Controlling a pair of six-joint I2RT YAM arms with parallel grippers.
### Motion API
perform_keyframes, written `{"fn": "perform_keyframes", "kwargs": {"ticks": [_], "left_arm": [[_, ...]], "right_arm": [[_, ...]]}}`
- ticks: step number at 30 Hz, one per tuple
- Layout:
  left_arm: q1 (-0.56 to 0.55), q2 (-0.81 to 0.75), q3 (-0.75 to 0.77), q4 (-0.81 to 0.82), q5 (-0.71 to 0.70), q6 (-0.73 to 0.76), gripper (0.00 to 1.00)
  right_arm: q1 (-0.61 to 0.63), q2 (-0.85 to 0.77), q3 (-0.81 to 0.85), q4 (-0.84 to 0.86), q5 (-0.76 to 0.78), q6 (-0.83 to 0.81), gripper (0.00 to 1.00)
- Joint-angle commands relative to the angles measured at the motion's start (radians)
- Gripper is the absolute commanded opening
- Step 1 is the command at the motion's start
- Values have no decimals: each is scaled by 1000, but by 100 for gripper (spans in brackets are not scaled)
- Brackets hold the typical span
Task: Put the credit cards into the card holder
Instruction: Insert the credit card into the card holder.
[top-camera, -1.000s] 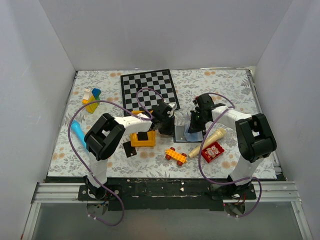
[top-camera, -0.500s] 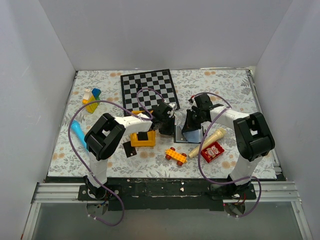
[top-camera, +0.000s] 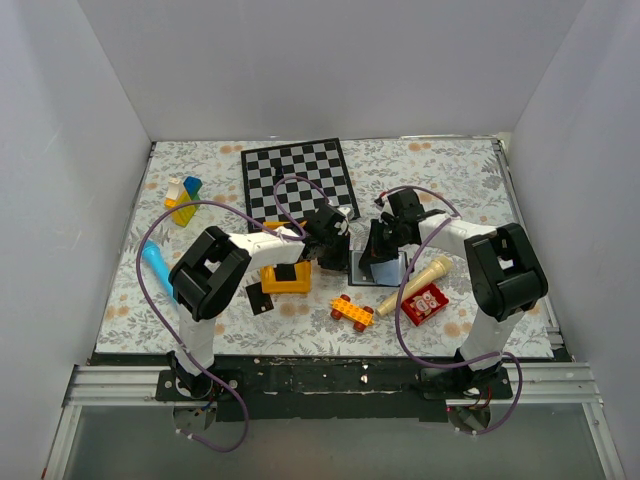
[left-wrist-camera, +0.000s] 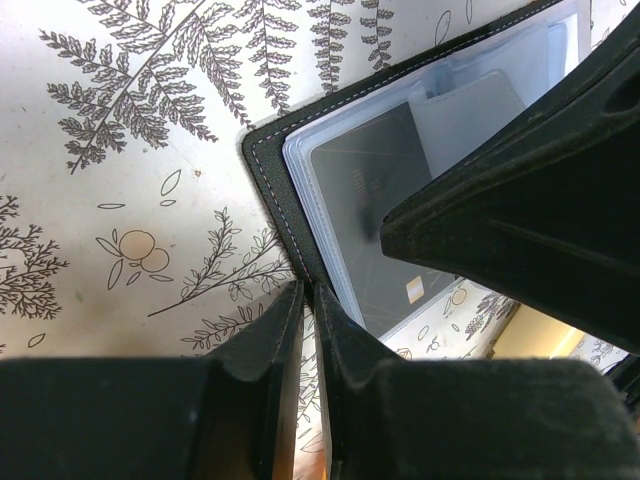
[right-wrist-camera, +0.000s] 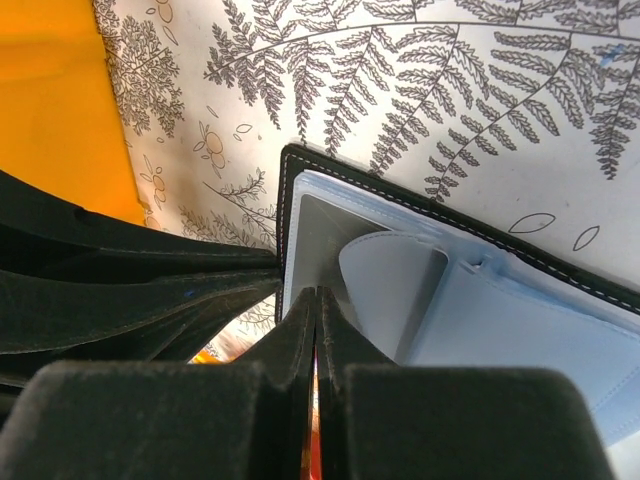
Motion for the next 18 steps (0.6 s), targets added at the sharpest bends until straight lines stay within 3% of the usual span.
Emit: {"fn": "perform_keyframes", "kwargs": {"ticks": [1,13,18], "left_arm": [[-4,-39,-2,5,-18,7,9],[-13,-257,-53,62,-74,-5,7],[-51,-309,-57,134,-16,38,8]], "right_arm": [[3,14,-10,30,-12,10,1],[3,31,-25,49,-6,13,1],[3,31,-29,54,-3,14,1]]}}
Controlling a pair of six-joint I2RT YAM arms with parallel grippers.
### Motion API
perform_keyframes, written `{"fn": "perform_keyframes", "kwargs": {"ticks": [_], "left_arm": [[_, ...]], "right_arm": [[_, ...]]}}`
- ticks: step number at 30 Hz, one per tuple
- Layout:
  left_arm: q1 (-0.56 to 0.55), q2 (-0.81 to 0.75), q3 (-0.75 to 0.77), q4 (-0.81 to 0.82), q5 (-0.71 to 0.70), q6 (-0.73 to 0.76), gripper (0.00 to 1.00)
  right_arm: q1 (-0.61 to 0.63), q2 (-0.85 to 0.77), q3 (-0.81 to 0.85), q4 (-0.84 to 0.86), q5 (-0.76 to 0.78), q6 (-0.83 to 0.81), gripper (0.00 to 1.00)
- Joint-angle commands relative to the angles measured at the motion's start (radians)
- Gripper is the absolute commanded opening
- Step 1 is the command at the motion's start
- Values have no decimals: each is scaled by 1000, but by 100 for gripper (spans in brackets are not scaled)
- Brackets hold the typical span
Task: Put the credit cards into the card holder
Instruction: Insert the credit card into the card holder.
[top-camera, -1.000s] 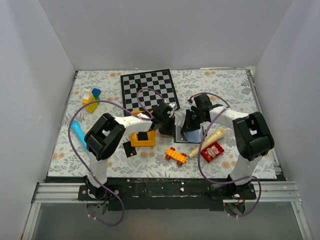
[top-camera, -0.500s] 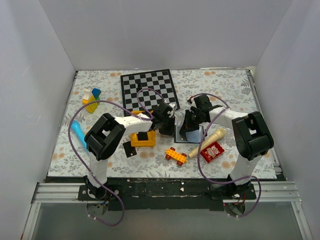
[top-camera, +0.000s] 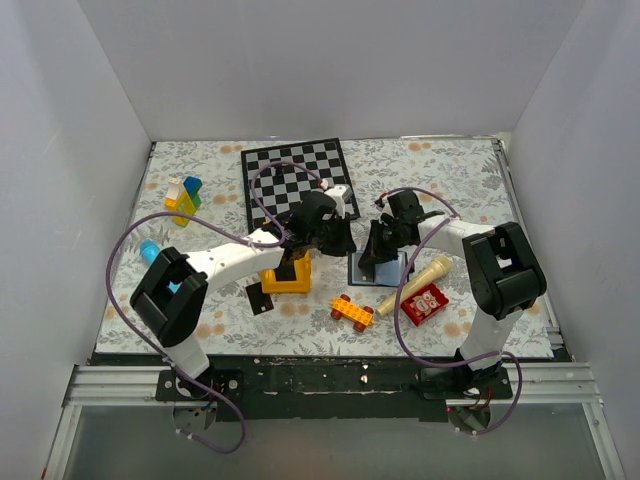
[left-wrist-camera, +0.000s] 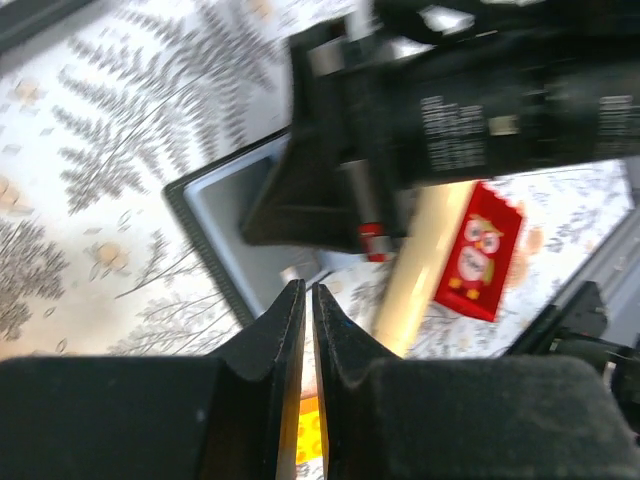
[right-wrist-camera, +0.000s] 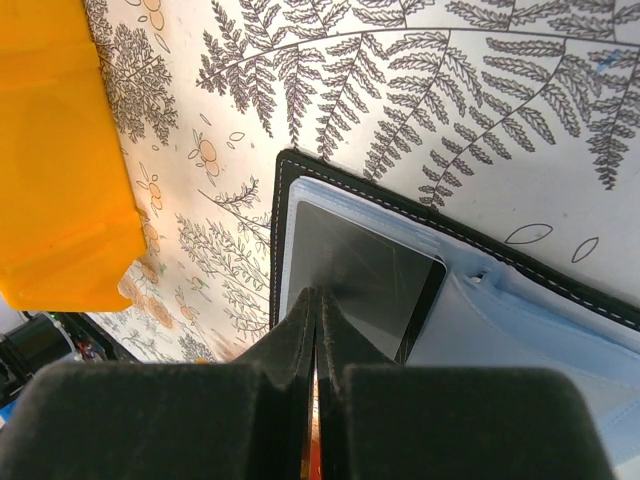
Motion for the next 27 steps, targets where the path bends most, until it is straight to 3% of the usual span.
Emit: {"fn": "perform_keyframes", "kwargs": {"ticks": [1,8,17,27], "left_arm": [[-43,-64,2,88,33,43,8],[-50,-5,-14,71,-17,6,6],[-45,35,15,33,-34,4,7],[-1,27,-24,45,-14,-19,7]], "right_arm": [[3,14,-12,29,-4,1,1],[2,-94,-17,8,41,-5,1],[-6,-227,-17,-207,378,1,1],[-15,-236,-23,-316,539,19,1]]}}
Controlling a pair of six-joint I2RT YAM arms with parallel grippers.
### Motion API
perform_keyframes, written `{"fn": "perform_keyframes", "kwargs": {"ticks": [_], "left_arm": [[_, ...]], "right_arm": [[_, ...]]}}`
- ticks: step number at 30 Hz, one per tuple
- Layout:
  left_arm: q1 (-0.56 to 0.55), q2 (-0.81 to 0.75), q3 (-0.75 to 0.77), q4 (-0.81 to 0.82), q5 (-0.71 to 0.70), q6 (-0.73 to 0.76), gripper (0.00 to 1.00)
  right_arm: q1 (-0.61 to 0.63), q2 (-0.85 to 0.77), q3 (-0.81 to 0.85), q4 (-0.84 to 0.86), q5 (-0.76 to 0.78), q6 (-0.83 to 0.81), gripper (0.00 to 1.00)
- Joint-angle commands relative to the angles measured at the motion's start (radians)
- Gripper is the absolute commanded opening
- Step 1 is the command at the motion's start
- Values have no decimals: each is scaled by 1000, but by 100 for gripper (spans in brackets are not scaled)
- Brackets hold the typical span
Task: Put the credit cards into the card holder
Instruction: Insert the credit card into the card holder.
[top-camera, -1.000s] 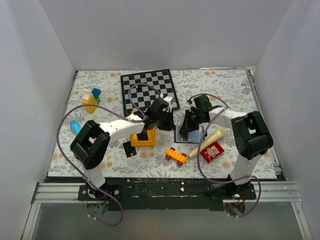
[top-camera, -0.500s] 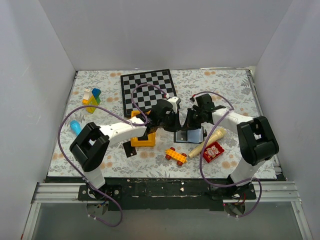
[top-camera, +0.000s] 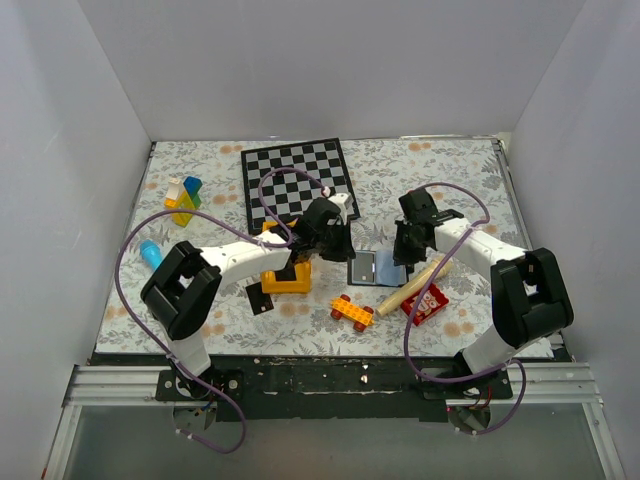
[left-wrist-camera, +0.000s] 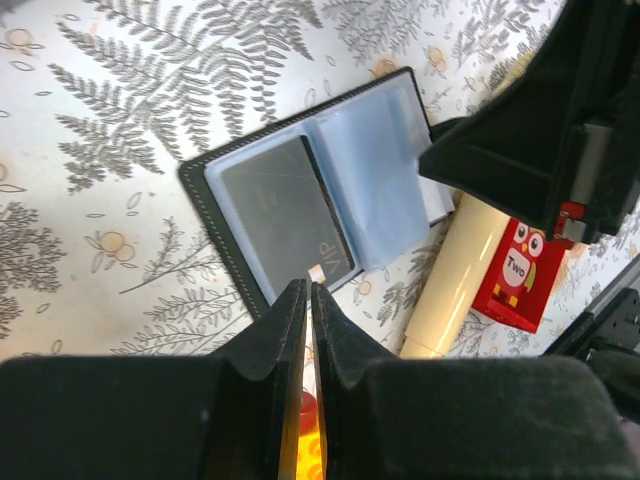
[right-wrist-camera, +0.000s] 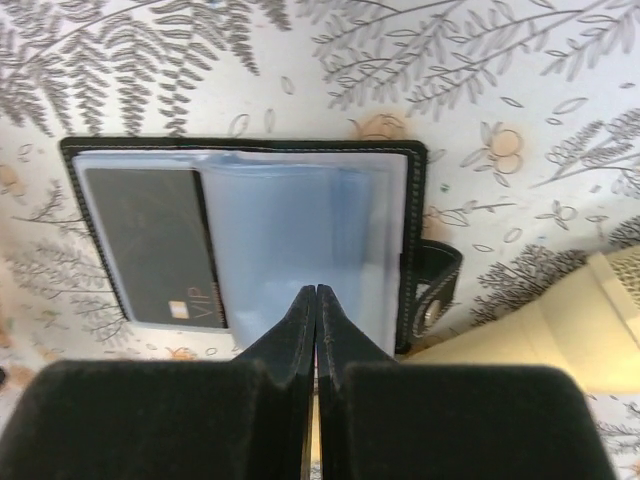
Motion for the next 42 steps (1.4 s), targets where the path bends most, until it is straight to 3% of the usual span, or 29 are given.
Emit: {"fn": "perform_keyframes", "kwargs": {"ticks": [1,21,35,42], "left_arm": [[20,-17,-15,6,2,-7,7],[30,16,-33,-10,-4,-18,7],[34,116,-26,-86,-61,-15,6],[33,167,-4,-86,-23,-7,6]], "right_arm": [[-7,-20,3,-53,94,13,1],[-8,95,49,-24,13,-18,1],[-8,104,49,11,-69,-36,1],[-8,107,50,13,-82,-44,1]]}}
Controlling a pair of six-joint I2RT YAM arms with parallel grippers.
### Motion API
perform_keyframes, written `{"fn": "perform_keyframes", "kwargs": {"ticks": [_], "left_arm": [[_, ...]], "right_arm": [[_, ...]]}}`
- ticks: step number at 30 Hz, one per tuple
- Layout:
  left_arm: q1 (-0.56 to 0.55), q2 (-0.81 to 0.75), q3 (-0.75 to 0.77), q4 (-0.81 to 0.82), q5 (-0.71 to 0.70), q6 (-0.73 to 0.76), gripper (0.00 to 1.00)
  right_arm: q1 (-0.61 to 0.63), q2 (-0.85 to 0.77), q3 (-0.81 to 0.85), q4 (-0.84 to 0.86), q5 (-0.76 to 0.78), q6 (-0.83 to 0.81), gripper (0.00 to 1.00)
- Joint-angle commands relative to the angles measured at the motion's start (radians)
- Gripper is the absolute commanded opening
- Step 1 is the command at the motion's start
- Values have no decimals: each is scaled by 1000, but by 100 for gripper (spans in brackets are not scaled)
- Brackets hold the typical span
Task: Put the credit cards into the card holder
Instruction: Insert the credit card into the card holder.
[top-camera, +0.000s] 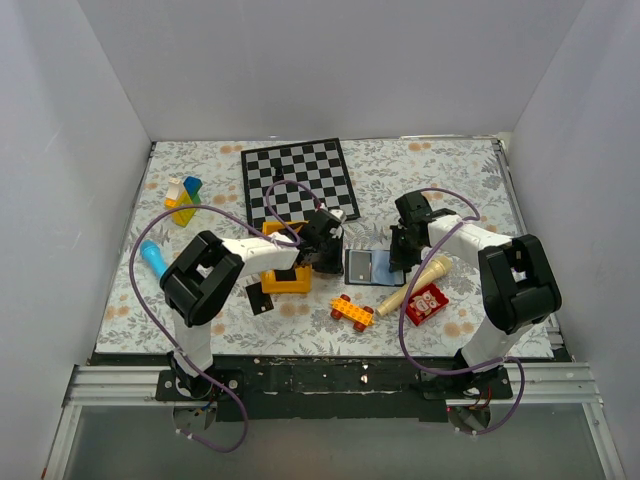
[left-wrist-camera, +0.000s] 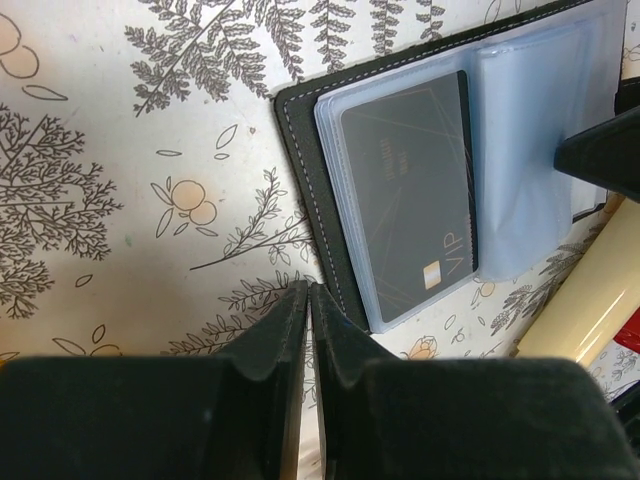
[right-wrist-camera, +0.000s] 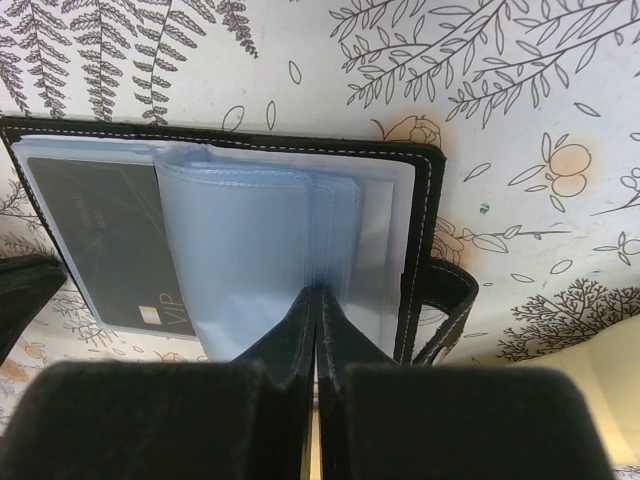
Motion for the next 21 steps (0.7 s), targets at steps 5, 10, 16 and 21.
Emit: {"fn": "perform_keyframes", "kwargs": {"ticks": [5,10,16,21], "left_arm": [[-12,62,43,-5,41,23,6],[-35,80,62,-7,51,31,6],[-40,80,59,-7,54,24,6],[-40,79,55,-5,54,26,6]], "right_arm": [[-3,9,35,30,-39,-14,1],[0,21,42,38,-62,-16,1],[3,37,47,50,-82,-17,1],[3,46,48,79,-118,-14,1]]}}
